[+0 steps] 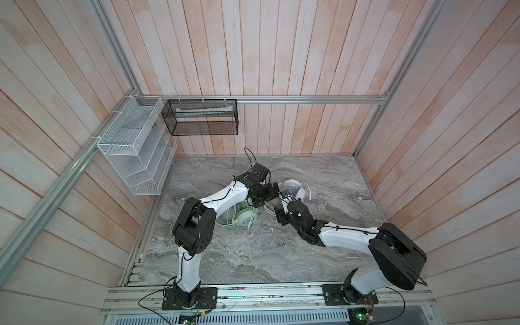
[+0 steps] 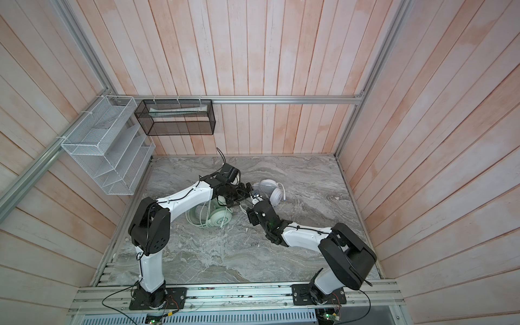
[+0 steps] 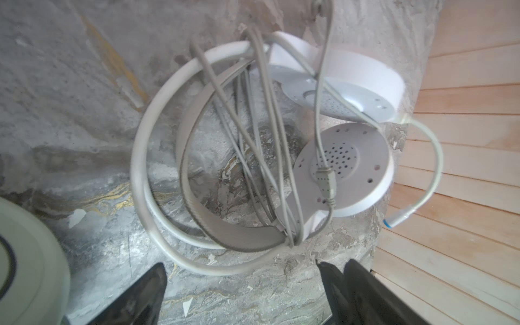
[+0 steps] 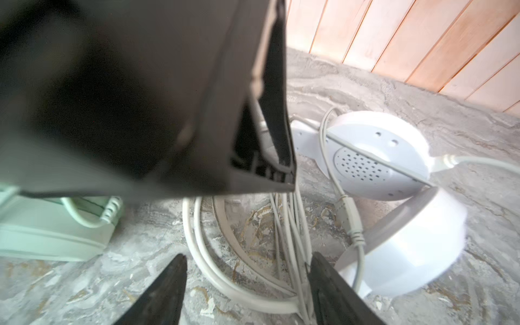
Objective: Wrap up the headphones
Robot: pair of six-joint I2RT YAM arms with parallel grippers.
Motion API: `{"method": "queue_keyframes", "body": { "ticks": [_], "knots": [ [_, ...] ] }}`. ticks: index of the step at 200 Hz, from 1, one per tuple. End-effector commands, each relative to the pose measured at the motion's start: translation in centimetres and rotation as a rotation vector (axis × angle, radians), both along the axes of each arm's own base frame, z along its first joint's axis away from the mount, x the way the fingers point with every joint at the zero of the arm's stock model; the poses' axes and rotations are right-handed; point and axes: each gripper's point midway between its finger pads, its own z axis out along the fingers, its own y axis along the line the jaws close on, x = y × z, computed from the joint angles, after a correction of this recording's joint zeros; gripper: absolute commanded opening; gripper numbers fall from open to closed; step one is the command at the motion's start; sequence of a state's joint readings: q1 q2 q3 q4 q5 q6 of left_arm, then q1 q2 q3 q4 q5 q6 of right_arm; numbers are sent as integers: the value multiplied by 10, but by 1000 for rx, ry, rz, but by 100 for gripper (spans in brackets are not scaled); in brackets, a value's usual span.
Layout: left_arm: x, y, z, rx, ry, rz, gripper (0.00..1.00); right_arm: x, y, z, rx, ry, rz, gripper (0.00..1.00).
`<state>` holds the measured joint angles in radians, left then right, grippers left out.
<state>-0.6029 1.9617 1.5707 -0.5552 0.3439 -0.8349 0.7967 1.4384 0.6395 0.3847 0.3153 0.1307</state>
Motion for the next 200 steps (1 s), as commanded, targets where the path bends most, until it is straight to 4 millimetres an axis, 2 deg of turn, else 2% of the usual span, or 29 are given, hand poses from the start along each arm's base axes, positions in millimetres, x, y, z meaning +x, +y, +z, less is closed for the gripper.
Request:
{"method": "queue_keyframes", "body": {
  "ticks": [1,21,41,66,75,98,102,124,153,174,185,200],
  "knots": [
    [14,1,85,-82,-245,-56,98,-11,-3,47,98,-71,36,73],
    [17,13,119,-111,-384,-46,99,-25,-9,74,131,-118,71,75],
    [15,28,147,-124,-519,-19,99,-40,-25,103,169,-185,77,78],
    [3,49,167,-153,-616,-13,98,-53,-50,139,198,-257,32,86],
    [-2,60,171,-143,-654,-1,98,-54,-62,154,209,-279,-10,89],
    [-20,95,178,-65,-777,36,99,-53,-85,174,180,-295,-105,97],
    [-24,104,178,-38,-799,54,99,-52,-90,175,172,-296,-131,100],
    [-46,153,180,120,-955,141,99,-48,-115,179,150,-314,-237,99],
    [-73,243,161,373,-1058,390,98,-43,-150,178,173,-366,-412,100],
    [-96,291,151,504,-1175,554,98,-35,-185,170,181,-407,-570,100],
    [-106,309,147,559,-1218,625,99,-29,-207,163,184,-415,-658,100],
    [-110,319,136,633,-1255,635,99,-22,-241,146,192,-404,-790,100]
  ]
}}
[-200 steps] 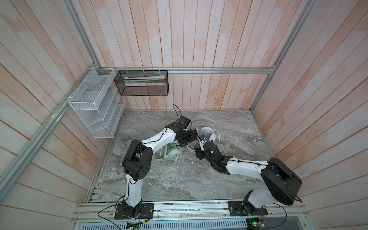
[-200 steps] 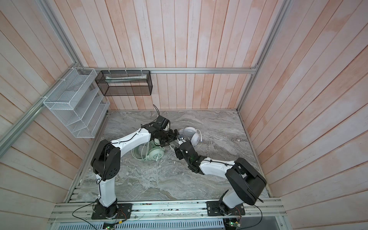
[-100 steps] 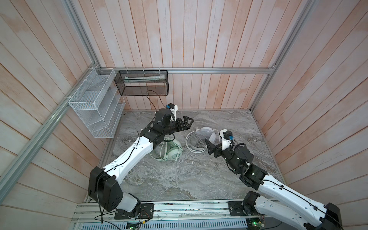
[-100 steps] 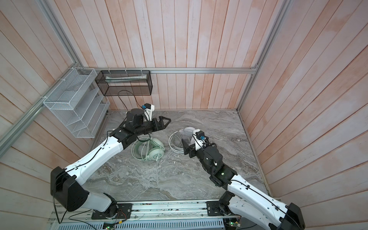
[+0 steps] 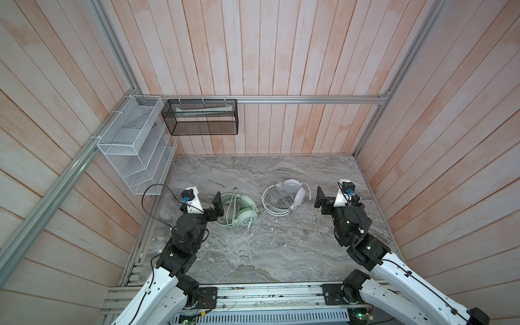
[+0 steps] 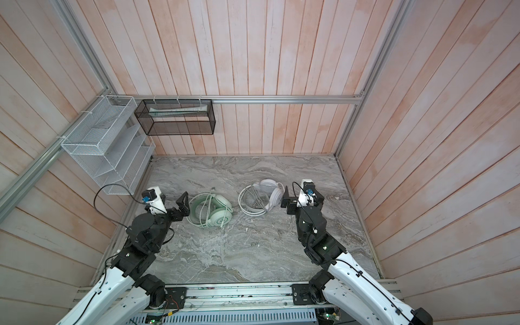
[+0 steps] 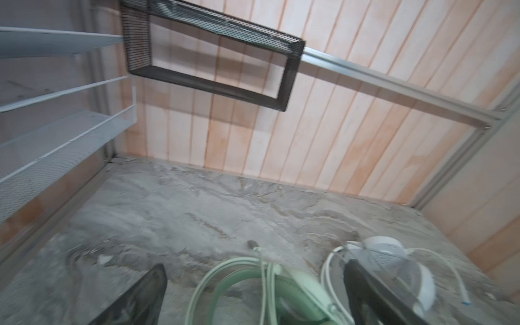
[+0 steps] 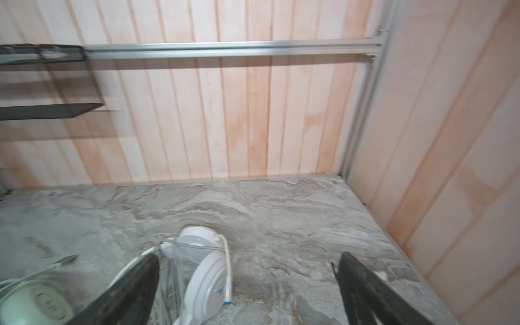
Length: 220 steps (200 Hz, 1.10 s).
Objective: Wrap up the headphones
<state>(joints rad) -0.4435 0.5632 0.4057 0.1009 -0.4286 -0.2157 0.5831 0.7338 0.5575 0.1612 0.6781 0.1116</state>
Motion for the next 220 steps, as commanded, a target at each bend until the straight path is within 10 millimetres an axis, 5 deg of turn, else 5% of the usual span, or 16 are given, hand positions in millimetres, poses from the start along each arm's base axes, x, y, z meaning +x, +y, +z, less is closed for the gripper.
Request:
{"method": "queue_keyframes", "body": {
  "ticks": [1,21,41,83,104,130,193,220],
  "knots": [
    [-6,38,1,122,-100,208,99,7,-53,-13,78,-27,-228,100],
    [0,46,-23,144,-48,259,99,11,-98,-28,116,-50,-407,100],
    [9,61,-38,159,-11,325,99,13,-117,-38,146,-93,-475,98],
    [28,89,-63,192,18,366,98,20,-123,-74,85,-46,-474,99],
    [42,89,-81,222,67,322,99,17,-125,-74,80,-67,-464,99],
    [47,117,-101,165,112,412,99,22,-119,-78,44,-44,-426,98],
    [87,98,-111,147,106,243,98,29,-119,-97,5,-7,-406,99],
    [83,102,-118,78,55,268,99,30,-120,-100,0,1,-406,99]
  ]
}}
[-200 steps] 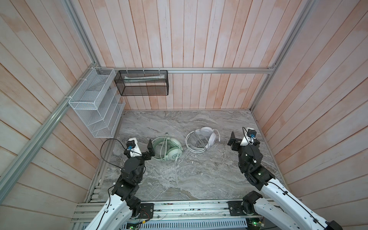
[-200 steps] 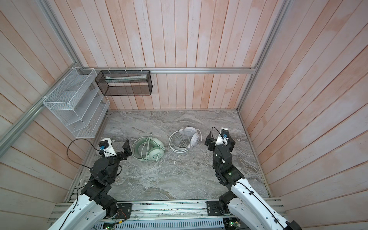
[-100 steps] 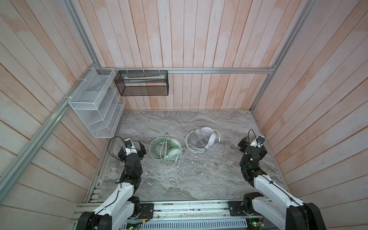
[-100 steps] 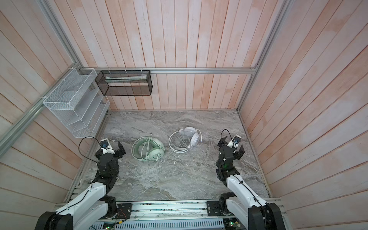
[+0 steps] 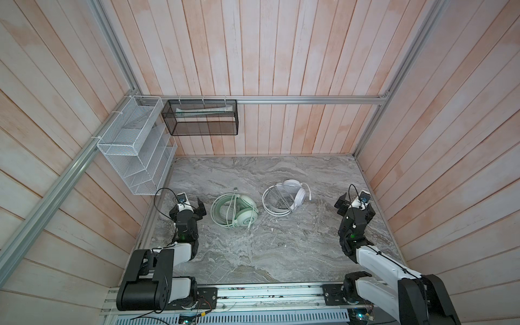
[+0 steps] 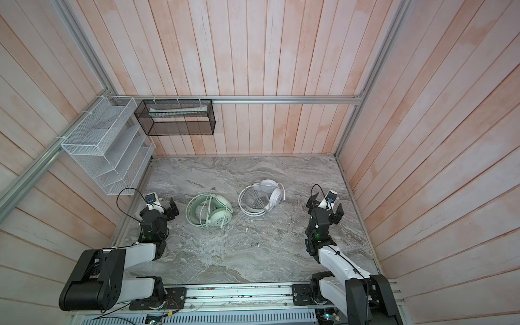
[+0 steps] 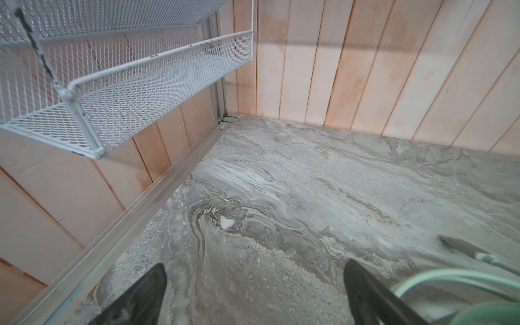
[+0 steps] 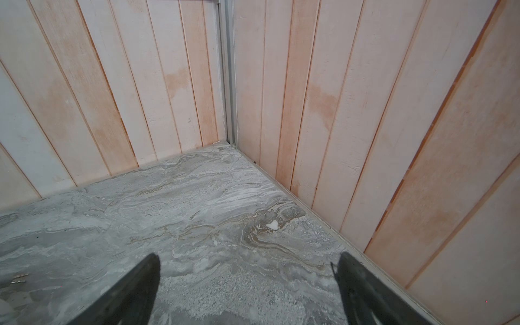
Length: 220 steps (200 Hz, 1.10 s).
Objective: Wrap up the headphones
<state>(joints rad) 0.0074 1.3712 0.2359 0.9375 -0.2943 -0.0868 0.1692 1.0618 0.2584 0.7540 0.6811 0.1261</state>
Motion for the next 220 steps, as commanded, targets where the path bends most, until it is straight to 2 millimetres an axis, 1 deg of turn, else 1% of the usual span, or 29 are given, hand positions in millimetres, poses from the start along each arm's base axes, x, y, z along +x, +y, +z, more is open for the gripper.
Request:
{"method": "queue_keyframes", "body": {
  "ticks": [1,14,25,36,70,83,108,122,154,171,195,212,220],
  "knots": [
    [7,-6,16,-48,-110,-43,99,1,0,4,-5,-25,10,98],
    [15,-19,10,-27,-83,-122,99,1,-3,5,-1,-31,5,99],
    [19,-20,3,-13,-76,-111,98,0,-4,3,2,-29,2,98],
    [27,-27,1,23,-49,-130,99,-1,-6,2,6,-34,-4,98],
    [26,-27,0,25,-49,-132,99,0,-8,-6,11,-30,-7,99],
    [26,-28,1,24,-52,-133,99,2,-8,-14,17,-21,-8,98],
    [26,-28,2,25,-54,-132,99,7,-7,-36,15,20,-1,99],
    [26,-28,2,24,-54,-133,98,11,-5,-40,36,18,4,98],
    [26,-28,2,25,-54,-131,98,21,-2,-40,35,16,21,98],
    [26,-28,2,25,-56,-131,98,22,-10,-40,44,16,6,98],
    [26,-28,1,25,-54,-131,99,16,-24,-39,51,3,-49,98],
    [26,-28,2,25,-55,-131,99,16,-28,-42,55,20,-58,98],
    [26,-28,2,25,-55,-131,99,18,-24,-42,48,24,-35,98]
  ]
}}
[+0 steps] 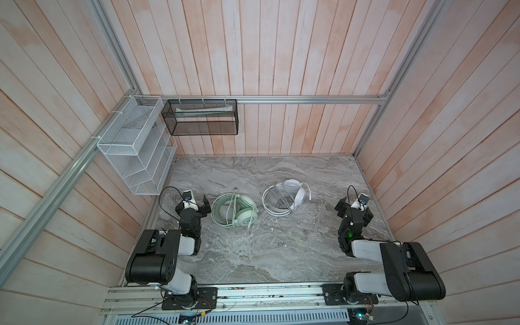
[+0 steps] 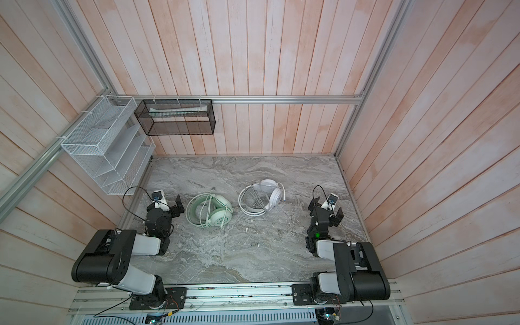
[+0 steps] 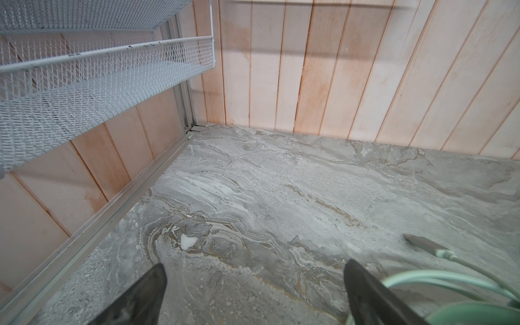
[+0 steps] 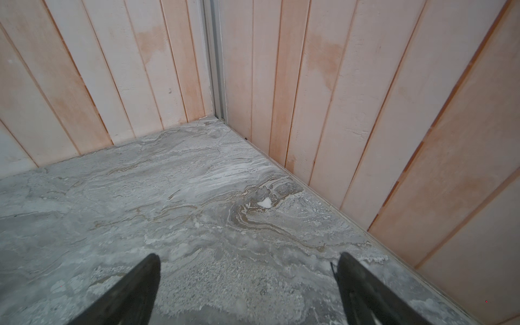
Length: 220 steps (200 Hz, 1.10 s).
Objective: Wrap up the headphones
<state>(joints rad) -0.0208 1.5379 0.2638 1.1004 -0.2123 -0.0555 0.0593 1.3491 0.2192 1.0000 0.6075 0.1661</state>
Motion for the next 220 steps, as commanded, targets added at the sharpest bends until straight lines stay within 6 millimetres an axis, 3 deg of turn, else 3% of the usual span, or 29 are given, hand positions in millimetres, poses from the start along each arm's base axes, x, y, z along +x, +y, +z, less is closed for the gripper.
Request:
{"method": "queue_keyframes", "body": {
  "ticks": [1,57,104,136,220],
  "knots": [
    [5,-4,12,8,-40,-18,99,6,0,11,9,-37,10,98],
    [5,-4,12,8,-39,-19,99,12,19,10,5,-20,134,98],
    [5,-4,12,8,-40,-18,99,8,13,9,14,-25,99,98],
    [5,-4,11,8,-38,-19,99,8,22,14,43,-81,152,98],
    [5,-4,12,8,-41,-18,99,23,21,11,40,-60,164,98]
  ]
}}
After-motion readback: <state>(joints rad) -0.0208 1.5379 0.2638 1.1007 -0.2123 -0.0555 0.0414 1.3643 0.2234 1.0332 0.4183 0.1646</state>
